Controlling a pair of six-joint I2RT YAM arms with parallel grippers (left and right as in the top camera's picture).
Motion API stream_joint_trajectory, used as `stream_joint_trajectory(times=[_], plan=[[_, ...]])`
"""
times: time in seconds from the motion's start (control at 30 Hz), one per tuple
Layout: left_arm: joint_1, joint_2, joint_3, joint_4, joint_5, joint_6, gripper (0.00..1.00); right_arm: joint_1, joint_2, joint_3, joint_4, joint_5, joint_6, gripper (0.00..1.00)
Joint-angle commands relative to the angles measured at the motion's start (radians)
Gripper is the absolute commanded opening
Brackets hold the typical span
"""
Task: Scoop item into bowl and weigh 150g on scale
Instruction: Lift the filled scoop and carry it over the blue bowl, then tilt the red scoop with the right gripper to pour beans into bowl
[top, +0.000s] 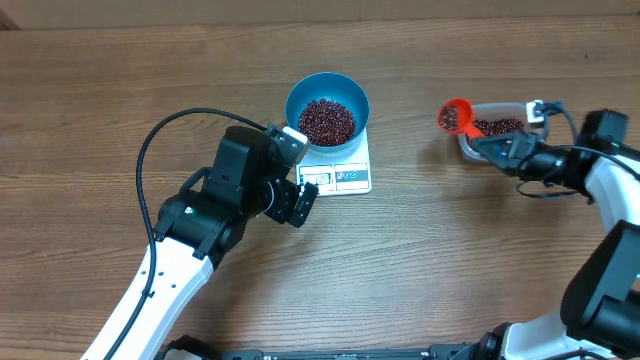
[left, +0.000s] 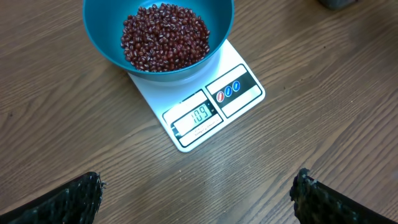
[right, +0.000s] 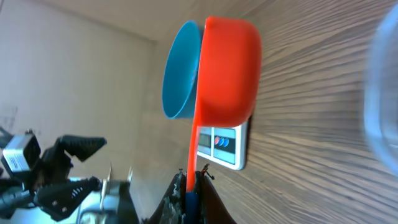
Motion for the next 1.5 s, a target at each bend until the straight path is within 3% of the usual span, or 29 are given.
stream_joint_trajectory(times=[0.0,0.23,0.53,0.73,0.87,0.93,1.17,1.47], plan=[[0.002,0.005,0.0,0.003,0.007,-0.01,0.99,0.072,0.001,-0.007,0.03,-0.029,0.016,0.04],[0.002,0.005,0.0,0.003,0.007,-0.01,0.99,0.198,0.001,-0.007,0.265,-0.029,0.283,0.04],[0.002,0.005,0.0,0.003,0.007,-0.01,1.0,0.335,0.001,-0.007,0.538,0.011,0.501,0.04],[0.002,0.005,0.0,0.003,0.007,-0.01,1.0,0.422,0.001,-0.007,0.62,0.14,0.5,0.04],[0.002,0.005,0.0,0.003,0.007,-0.01,1.0,0.5,0.001,-0.007,0.66,0.373,0.491,0.04],[0.002,0.005,0.0,0.003,0.007,-0.01,1.0,0.524,0.001,-0.007,0.666,0.455,0.468,0.04],[0.002,0.005,0.0,0.003,0.007,-0.01,1.0,0.595,0.001,-0.007,0.667,0.597,0.149,0.04],[0.002,0.005,0.0,0.003,0.007,-0.01,1.0,0.602,0.001,-0.007,0.666,0.611,-0.143,0.04]])
